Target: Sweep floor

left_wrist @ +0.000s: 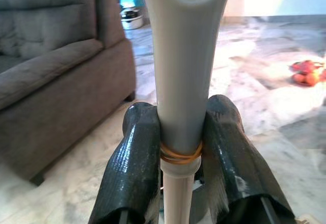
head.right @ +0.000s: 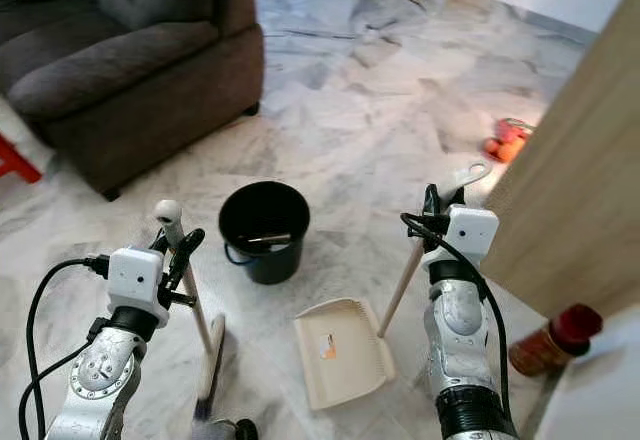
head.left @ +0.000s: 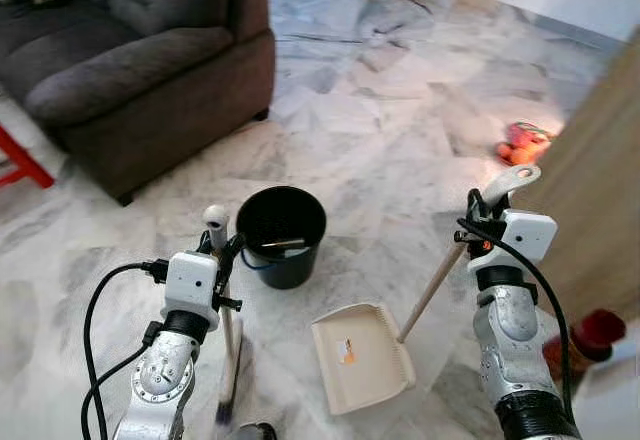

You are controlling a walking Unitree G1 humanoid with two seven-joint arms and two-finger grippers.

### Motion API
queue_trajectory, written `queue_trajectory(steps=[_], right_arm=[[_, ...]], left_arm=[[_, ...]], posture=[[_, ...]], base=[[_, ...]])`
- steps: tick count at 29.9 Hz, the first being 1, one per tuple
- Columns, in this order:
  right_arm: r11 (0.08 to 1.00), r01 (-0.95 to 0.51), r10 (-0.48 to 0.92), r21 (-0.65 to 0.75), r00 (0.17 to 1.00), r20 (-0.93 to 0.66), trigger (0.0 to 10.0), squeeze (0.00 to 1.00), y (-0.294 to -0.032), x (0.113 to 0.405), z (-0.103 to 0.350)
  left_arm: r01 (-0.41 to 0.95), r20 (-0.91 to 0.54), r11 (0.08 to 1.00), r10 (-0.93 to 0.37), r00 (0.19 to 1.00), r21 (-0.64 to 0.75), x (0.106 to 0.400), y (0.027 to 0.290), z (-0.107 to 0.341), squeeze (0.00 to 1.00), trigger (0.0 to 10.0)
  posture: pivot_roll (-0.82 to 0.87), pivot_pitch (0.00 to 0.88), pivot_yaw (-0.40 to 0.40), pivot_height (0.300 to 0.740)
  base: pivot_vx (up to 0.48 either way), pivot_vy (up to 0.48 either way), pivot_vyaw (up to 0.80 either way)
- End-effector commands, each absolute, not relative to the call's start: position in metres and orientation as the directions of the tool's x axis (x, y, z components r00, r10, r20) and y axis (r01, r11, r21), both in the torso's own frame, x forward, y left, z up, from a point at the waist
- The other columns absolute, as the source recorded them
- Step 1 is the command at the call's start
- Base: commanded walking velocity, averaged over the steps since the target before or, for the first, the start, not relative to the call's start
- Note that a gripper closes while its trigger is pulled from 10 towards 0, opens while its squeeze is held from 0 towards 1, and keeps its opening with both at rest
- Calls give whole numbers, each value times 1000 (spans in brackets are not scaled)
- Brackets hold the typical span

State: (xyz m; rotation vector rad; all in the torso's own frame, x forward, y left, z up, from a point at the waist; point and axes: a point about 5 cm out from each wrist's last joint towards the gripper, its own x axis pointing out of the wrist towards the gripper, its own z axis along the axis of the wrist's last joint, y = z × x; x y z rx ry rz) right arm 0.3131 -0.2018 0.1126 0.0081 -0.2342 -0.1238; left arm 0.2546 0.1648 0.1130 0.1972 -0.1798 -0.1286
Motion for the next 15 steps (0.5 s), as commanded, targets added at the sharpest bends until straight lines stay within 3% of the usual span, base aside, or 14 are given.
queue_trajectory(steps=[1,15], right_arm=[[991,131,-133,22,961,242,10000,0,-204,315,117],[986,165,-161,5,957,242,10000,0,-208,316,117]], left_arm=[[110,195,971,-152,969,211,255,164,119,0,10000],[108,195,970,-152,969,217,256,163,119,0,10000]], posture=[[71,114,-36,740],[71,107,-36,740]], base=[[0,0,-781],[0,0,-782]])
